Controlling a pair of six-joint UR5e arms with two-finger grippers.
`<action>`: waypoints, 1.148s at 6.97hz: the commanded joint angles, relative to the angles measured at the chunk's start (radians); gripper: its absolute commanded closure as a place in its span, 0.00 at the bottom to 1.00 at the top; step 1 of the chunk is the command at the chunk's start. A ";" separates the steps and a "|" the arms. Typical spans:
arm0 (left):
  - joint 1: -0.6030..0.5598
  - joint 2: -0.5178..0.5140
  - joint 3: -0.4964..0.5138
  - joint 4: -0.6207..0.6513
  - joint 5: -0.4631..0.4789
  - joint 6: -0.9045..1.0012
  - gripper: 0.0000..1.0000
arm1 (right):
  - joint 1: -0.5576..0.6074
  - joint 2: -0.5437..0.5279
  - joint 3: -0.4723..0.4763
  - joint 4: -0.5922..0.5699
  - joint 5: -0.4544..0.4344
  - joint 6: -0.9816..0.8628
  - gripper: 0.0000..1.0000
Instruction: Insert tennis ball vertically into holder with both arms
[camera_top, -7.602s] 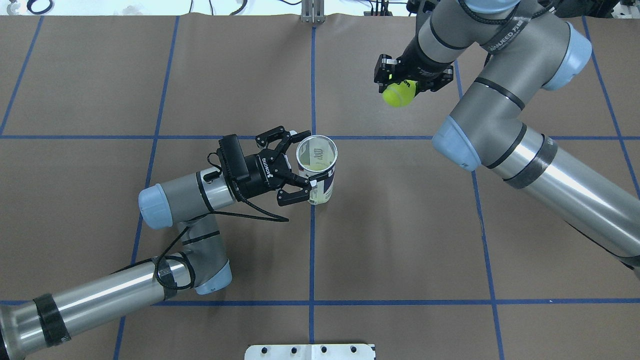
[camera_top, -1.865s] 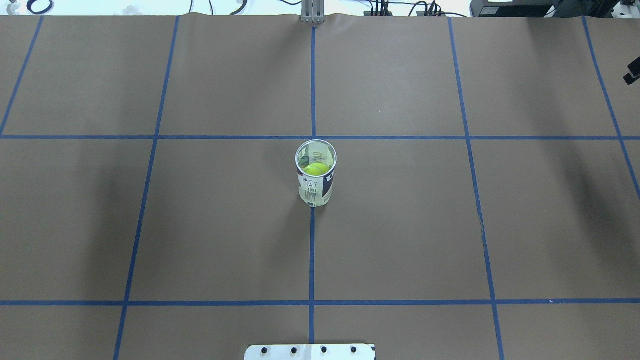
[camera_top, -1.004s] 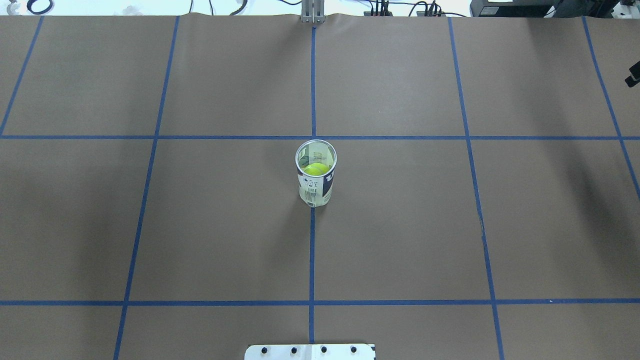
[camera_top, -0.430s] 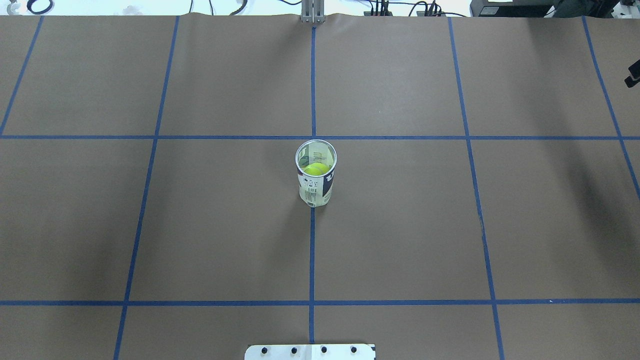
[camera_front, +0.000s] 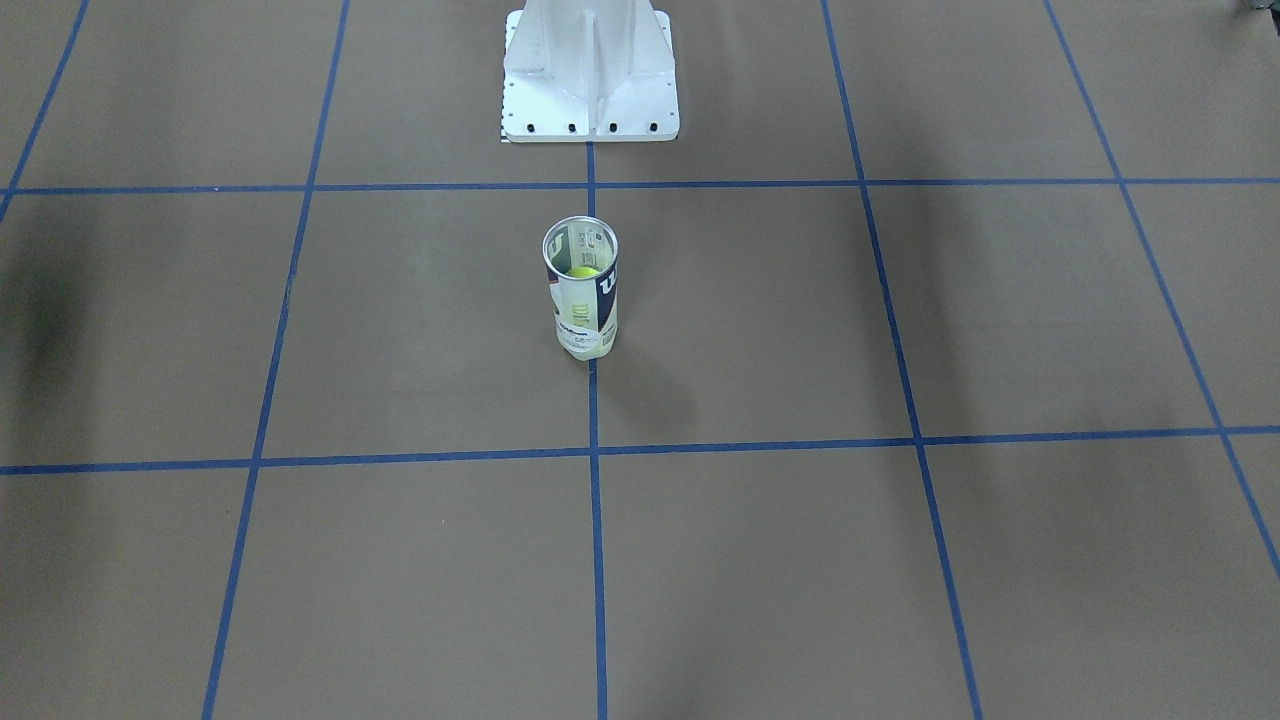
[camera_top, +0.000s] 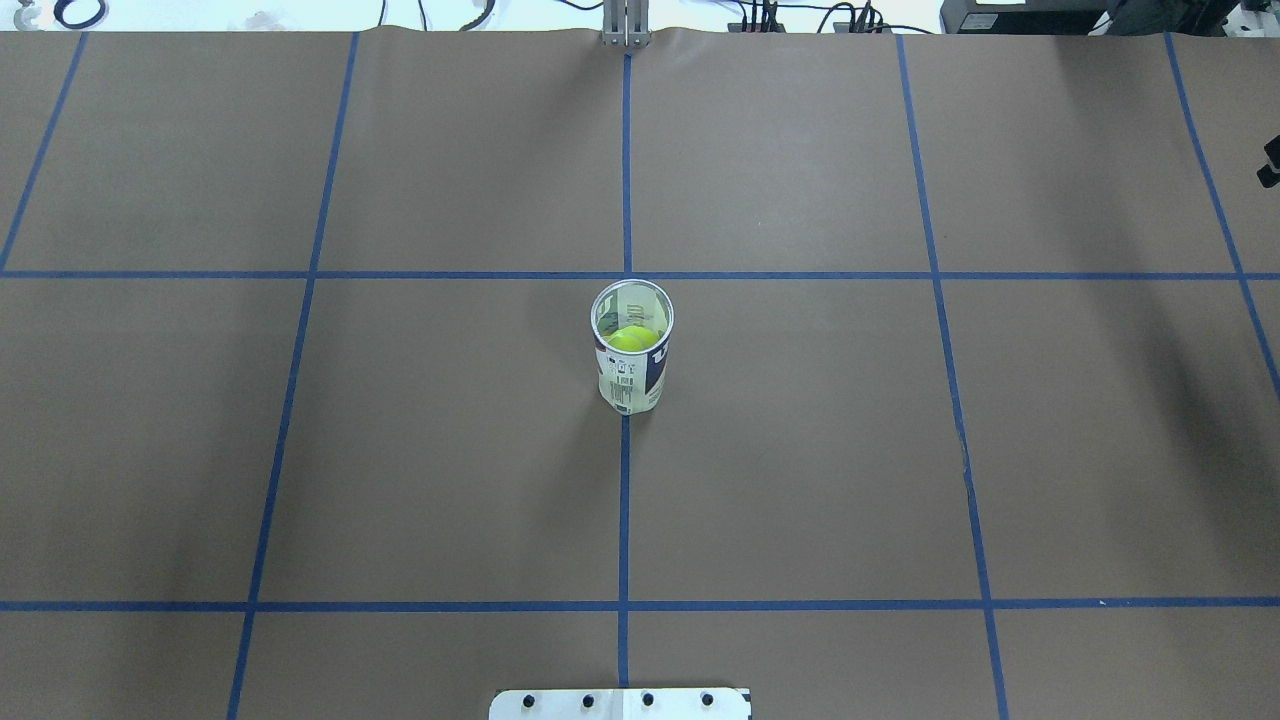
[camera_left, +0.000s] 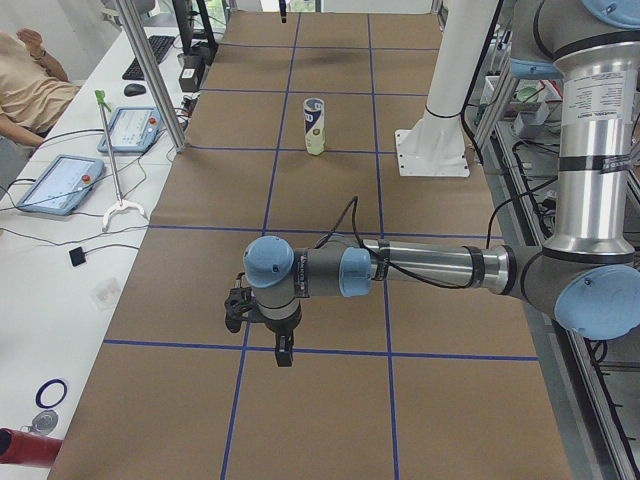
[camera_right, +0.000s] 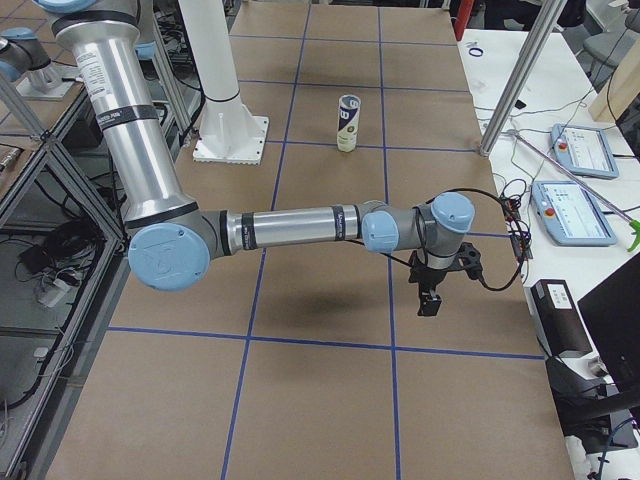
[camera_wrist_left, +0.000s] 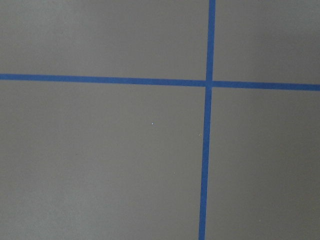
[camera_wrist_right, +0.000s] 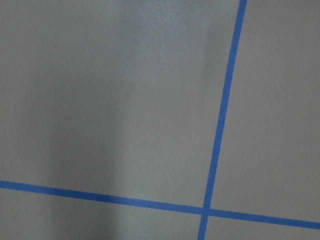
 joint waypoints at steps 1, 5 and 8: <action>0.002 0.000 0.004 -0.065 0.001 0.001 0.00 | 0.000 -0.014 0.008 0.003 0.002 0.001 0.00; 0.005 0.001 0.020 -0.154 0.003 0.004 0.00 | 0.000 -0.024 0.031 0.001 -0.003 0.003 0.00; 0.006 0.003 0.032 -0.171 0.001 0.004 0.00 | 0.001 -0.048 0.029 0.006 -0.004 0.004 0.00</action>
